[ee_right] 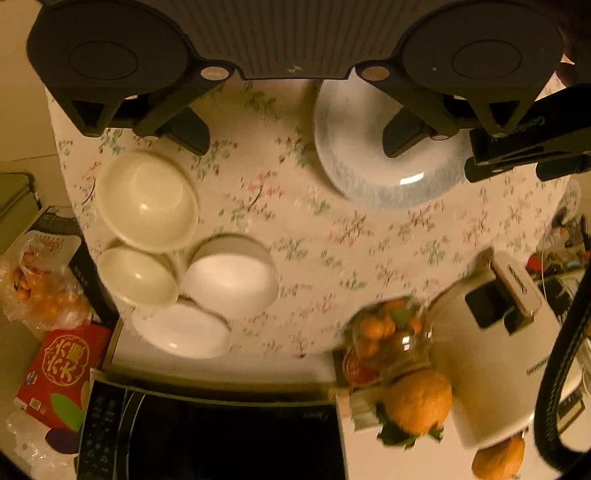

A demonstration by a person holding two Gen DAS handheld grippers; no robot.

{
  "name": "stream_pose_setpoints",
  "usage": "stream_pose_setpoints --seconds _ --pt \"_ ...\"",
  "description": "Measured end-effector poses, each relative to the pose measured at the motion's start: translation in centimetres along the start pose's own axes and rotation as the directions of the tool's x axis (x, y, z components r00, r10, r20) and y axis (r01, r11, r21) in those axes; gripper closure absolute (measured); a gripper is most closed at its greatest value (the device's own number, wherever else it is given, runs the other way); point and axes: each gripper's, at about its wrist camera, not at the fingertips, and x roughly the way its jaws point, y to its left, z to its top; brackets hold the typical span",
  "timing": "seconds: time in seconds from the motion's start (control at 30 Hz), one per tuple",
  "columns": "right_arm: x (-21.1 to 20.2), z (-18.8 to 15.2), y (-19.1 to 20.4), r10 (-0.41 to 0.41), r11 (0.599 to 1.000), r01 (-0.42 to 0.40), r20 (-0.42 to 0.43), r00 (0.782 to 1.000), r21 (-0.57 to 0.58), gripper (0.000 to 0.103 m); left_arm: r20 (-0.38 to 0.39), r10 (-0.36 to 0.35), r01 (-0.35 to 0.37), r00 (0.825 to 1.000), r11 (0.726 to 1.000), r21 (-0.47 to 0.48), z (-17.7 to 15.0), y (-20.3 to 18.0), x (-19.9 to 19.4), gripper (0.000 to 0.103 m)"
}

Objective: Organize plates and bowls

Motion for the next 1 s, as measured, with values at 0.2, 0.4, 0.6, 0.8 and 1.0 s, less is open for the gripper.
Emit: stream_pose_setpoints --seconds 0.2,0.4,0.6,0.8,1.0 --pt "-1.0 1.5 -1.3 -0.019 1.0 0.017 0.069 0.997 0.019 0.003 0.018 -0.053 0.053 0.998 0.999 0.005 1.5 -0.8 -0.1 0.001" --pt "-1.2 2.6 -2.5 -0.054 0.998 0.05 0.098 0.994 0.042 0.002 0.018 -0.097 0.097 0.995 0.995 0.0 3.0 -2.3 0.0 0.0" --pt "-1.9 3.5 -3.4 -0.103 0.995 0.099 0.162 0.981 0.03 0.002 0.032 -0.114 0.114 0.993 0.993 -0.013 4.6 -4.2 0.2 0.0" --pt "-2.1 4.4 -5.7 -0.159 0.987 0.148 0.19 0.969 0.068 0.002 0.056 -0.089 0.088 0.995 0.996 0.015 5.8 -6.0 0.9 0.0" --pt "-2.4 5.1 -8.5 -0.139 0.982 0.099 0.257 0.956 0.161 0.002 0.067 -0.103 0.101 0.992 0.995 0.02 6.5 -7.1 1.7 0.0"
